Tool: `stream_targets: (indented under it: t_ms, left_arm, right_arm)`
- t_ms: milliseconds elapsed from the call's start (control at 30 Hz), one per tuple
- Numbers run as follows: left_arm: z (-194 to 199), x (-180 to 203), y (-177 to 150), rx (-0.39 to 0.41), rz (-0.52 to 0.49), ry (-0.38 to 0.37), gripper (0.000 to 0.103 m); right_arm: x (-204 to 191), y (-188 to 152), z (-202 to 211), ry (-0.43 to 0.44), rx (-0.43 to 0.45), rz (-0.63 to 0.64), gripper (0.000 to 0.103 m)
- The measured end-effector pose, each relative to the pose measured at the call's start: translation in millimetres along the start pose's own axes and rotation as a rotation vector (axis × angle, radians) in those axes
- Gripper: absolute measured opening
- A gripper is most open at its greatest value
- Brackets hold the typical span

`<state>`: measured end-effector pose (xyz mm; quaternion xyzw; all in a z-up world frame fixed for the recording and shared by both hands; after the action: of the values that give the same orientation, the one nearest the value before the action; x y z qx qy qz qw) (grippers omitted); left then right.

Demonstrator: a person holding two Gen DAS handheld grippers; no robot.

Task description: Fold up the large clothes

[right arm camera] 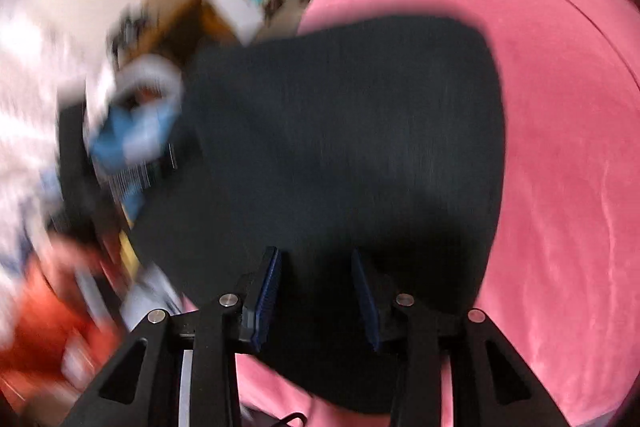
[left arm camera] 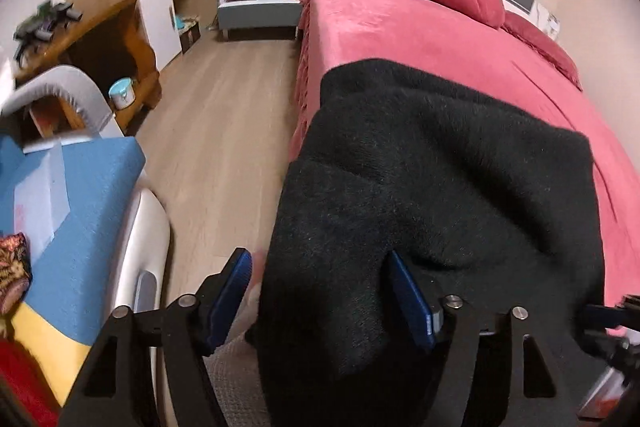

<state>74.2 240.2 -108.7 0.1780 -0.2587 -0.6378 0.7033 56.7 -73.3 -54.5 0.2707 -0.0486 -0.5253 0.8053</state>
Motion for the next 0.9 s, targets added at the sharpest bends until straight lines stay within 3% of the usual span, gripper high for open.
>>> stream_targets:
  t_ms: [133, 233, 400, 467, 533, 567, 700, 800, 900]
  left_arm:
    - [12.7, -22.4, -13.2, -0.026, 0.053, -0.035, 0.079]
    - [30.9, -33.1, -20.5, -0.022, 0.169, -0.099, 0.077]
    - [40.7, -28.6, -37.7, -0.061, 0.216, -0.17, 0.07]
    - [42.3, -25.0, -40.2, -0.066, 0.208, -0.171, 0.066]
    - [40.6, -22.8, -42.2, -0.076, 0.212, -0.181, 0.052]
    - [40.5, -21.8, -42.6, -0.082, 0.214, -0.195, 0.049]
    - [39.4, -24.3, -44.3, -0.081, 0.226, -0.214, 0.048]
    - [33.5, -30.3, -48.9, -0.104, 0.264, -0.238, 0.051]
    - [29.1, -37.6, -50.6, -0.118, 0.306, -0.251, 0.06]
  right_arm:
    - [6.9, 1.0, 11.0, 0.032, 0.041, -0.026, 0.037]
    - [3.7, 34.6, 27.3, 0.108, 0.118, -0.016, 0.037]
    - [-57.9, 144.0, 18.6, 0.119, 0.182, 0.258, 0.037]
    - [-84.0, 171.7, 2.0, 0.098, 0.18, 0.377, 0.037]
    - [-117.4, 199.0, -32.3, 0.091, 0.125, 0.501, 0.037]
    - [-126.7, 201.5, -42.3, 0.091, 0.092, 0.546, 0.037]
    - [-135.6, 203.2, -89.4, 0.016, -0.077, 0.738, 0.037]
    - [-138.9, 203.6, -111.6, 0.042, -0.166, 0.767, 0.037]
    - [-136.0, 198.7, -111.1, 0.04, -0.187, 0.776, 0.016]
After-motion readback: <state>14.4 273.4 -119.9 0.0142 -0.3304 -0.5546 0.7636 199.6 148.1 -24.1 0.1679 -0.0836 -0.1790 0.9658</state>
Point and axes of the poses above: each gripper's, at about its wrist camera, not at the fingertips, and z roughly against the way its jaws point, x to its right, y to its top, the point moved 4 cm from there along -z, roughly the way its jaws point, and after that the axes turned 3 degrees about z, right-handed, at the moved point
